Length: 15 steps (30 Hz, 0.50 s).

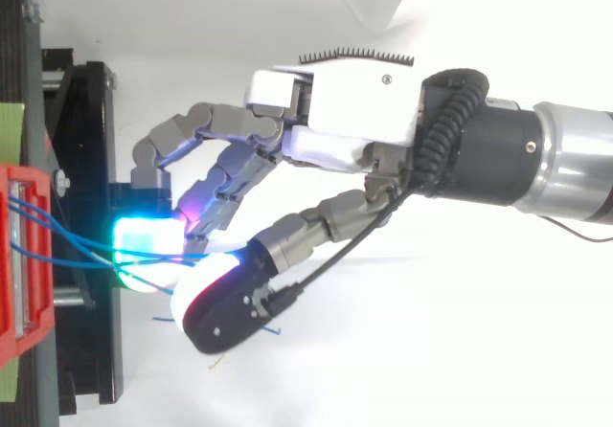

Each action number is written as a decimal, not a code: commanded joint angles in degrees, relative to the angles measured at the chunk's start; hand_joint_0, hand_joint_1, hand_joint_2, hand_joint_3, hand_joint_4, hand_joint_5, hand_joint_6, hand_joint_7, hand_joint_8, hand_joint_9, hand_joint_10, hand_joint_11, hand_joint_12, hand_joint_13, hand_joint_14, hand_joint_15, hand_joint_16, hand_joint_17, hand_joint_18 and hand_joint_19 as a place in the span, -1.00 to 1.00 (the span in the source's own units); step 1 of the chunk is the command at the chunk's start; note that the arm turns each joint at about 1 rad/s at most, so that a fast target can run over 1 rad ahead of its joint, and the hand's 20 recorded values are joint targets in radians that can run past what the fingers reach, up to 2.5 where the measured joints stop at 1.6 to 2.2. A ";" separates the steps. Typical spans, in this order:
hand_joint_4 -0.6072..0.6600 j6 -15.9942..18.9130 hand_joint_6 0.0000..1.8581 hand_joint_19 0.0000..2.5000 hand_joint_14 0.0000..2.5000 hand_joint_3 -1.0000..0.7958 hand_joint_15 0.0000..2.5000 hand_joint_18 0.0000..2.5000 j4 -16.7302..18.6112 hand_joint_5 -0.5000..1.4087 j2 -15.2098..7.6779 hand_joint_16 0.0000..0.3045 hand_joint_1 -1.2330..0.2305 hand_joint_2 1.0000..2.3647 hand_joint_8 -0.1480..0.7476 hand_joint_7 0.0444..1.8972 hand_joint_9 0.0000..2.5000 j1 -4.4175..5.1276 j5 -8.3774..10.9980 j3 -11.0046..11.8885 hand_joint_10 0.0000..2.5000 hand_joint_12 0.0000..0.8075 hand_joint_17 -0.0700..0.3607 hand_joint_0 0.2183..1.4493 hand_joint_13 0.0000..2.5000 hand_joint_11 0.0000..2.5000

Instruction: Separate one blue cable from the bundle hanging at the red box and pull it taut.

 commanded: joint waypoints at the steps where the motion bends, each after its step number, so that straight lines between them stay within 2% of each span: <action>1: 0.19 0.00 -0.13 -0.59 -0.99 -0.44 -0.67 -0.36 0.00 -0.61 -0.03 -0.72 -0.26 -1.00 -0.06 0.17 -0.27 0.01 0.06 0.00 -0.98 -0.17 -0.23 -0.48 -0.26 -0.54; 3: 0.13 0.00 -0.13 -0.57 -0.99 -0.44 -0.67 -0.37 0.00 -0.62 0.05 -0.73 -0.22 -1.00 -0.07 0.22 -0.27 0.01 0.15 0.00 -0.98 -0.19 -0.25 -0.40 -0.27 -0.53; 8: -0.04 0.00 -0.06 -0.58 -0.99 -0.26 -0.67 -0.36 0.00 -0.65 -0.03 -0.73 -0.43 -0.98 -0.07 0.22 -0.29 0.10 0.23 0.00 -0.98 -0.18 -0.24 -0.33 -0.27 -0.52; 10: -0.11 0.09 -0.05 -0.60 -0.99 -0.24 -0.67 -0.36 0.00 -0.66 -0.03 -0.73 -0.49 -0.97 -0.08 0.24 -0.29 0.18 0.23 0.00 -0.98 -0.17 -0.24 -0.28 -0.27 -0.53; 15: -0.12 0.09 -0.04 -0.63 -0.99 -0.34 -0.69 -0.36 0.00 -0.68 0.05 -0.73 -0.58 -0.99 -0.12 0.22 -0.31 0.18 0.23 0.00 -0.98 -0.19 -0.24 -0.17 -0.28 -0.53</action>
